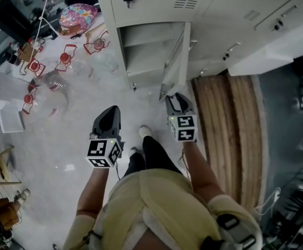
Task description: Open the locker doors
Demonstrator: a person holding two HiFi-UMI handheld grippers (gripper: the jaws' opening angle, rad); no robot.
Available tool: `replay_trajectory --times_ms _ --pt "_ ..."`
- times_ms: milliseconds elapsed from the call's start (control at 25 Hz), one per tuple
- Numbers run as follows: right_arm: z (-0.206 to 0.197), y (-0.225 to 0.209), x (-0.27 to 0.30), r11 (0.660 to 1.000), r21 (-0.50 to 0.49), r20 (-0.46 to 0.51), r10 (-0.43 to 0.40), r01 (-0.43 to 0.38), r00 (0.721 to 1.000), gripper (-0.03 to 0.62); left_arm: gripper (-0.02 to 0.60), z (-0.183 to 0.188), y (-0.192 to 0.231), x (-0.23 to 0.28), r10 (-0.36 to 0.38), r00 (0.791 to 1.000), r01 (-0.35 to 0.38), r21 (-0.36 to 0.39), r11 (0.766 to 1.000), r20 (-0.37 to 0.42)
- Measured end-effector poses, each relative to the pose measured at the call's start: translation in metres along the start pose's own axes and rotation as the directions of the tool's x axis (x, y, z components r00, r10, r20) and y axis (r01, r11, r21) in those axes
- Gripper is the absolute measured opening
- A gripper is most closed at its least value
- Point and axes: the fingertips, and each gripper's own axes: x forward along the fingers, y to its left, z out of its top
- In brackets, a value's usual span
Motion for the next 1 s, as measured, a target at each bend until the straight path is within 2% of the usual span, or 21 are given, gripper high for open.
replay_trajectory --times_ms 400,560,880,1000 --pt "-0.013 -0.041 -0.021 0.996 0.031 -0.015 -0.084 0.085 0.996 0.144 0.005 0.002 -0.013 0.016 -0.030 1.000 0.029 0.044 0.999 0.004" --pt "-0.018 -0.059 -0.027 0.991 0.048 -0.021 -0.122 0.123 0.992 0.143 0.005 0.002 -0.019 0.020 -0.043 0.999 0.043 0.037 0.998 -0.017" --pt "-0.023 -0.087 -0.039 0.971 0.087 -0.030 -0.221 0.223 0.975 0.143 0.005 0.004 -0.013 0.020 -0.024 1.000 0.024 0.031 0.999 0.009" --pt "-0.023 -0.088 -0.043 0.966 0.109 -0.019 -0.233 0.234 0.972 0.143 0.005 0.002 -0.009 0.018 -0.015 1.000 0.015 0.038 0.999 0.010"
